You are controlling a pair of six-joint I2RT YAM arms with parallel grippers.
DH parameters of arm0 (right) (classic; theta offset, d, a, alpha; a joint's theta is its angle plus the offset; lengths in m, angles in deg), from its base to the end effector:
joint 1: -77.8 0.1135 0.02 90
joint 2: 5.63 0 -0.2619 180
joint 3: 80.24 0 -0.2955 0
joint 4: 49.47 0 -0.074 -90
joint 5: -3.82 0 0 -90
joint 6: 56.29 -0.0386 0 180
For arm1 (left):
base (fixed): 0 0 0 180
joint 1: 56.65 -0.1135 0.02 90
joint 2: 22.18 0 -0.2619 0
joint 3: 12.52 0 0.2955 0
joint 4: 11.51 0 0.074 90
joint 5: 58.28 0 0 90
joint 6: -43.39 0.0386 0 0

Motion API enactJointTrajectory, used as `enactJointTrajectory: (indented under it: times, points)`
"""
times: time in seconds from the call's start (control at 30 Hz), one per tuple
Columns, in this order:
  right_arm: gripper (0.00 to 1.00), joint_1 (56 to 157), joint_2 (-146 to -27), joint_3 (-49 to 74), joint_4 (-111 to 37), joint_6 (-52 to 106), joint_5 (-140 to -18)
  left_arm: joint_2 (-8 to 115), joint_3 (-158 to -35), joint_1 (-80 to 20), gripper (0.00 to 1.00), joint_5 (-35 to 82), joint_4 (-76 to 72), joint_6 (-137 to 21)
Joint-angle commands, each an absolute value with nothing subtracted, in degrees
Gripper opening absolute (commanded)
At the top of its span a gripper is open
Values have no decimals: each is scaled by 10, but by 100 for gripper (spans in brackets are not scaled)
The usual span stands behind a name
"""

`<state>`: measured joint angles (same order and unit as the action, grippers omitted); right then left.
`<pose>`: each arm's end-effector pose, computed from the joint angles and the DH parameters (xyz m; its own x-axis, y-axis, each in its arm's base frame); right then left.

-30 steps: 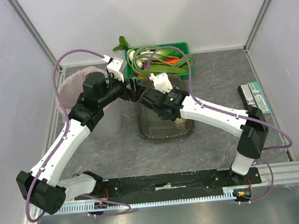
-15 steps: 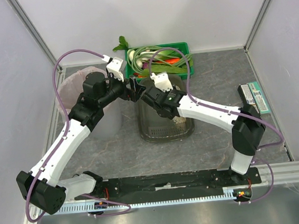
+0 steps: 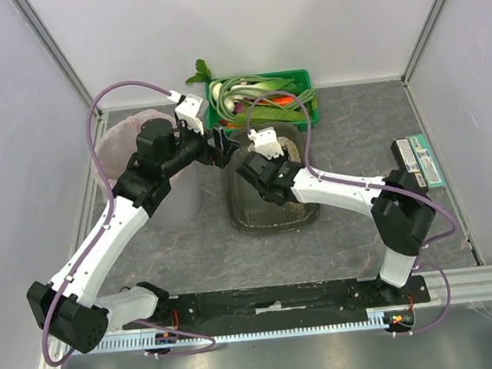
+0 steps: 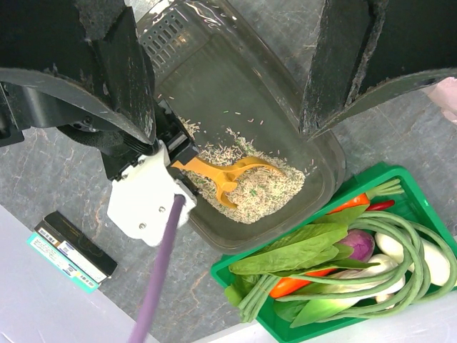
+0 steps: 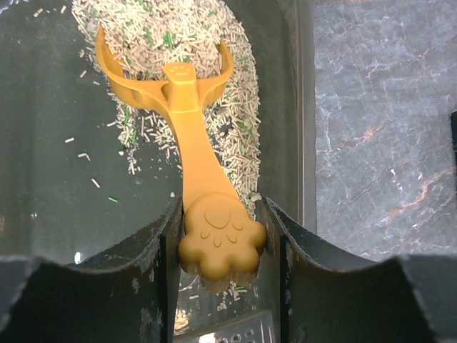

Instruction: Clean the litter box

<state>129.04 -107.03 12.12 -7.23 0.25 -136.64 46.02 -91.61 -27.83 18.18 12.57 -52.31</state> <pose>0.2823 0.3041 0.2182 -0.5579 -0.1342 -0.8190 0.0973 0.9695 -0.2251 0.2773 -0.1629 0.3870 -0.2653 0.0358 -0.9635 0.6452 0.7492 -0.1499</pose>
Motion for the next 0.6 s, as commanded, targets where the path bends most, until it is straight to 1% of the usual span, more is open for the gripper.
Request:
enactJointTrajectory:
  times: [0.0,0.17,0.3,0.57]
  points:
    - [0,1289,-1008,197,-193,23,-1385,451,-918,-281,87,191,119,-505]
    - [0,1289,-920,298,-268,49,-1356,446,-917,-281,87,193,118,-502]
    - [0,1289,-848,354,-300,92,-1321,442,-916,-281,87,191,115,-503]
    - [0,1296,-787,428,-361,131,-1272,438,-909,-281,87,193,108,-499]
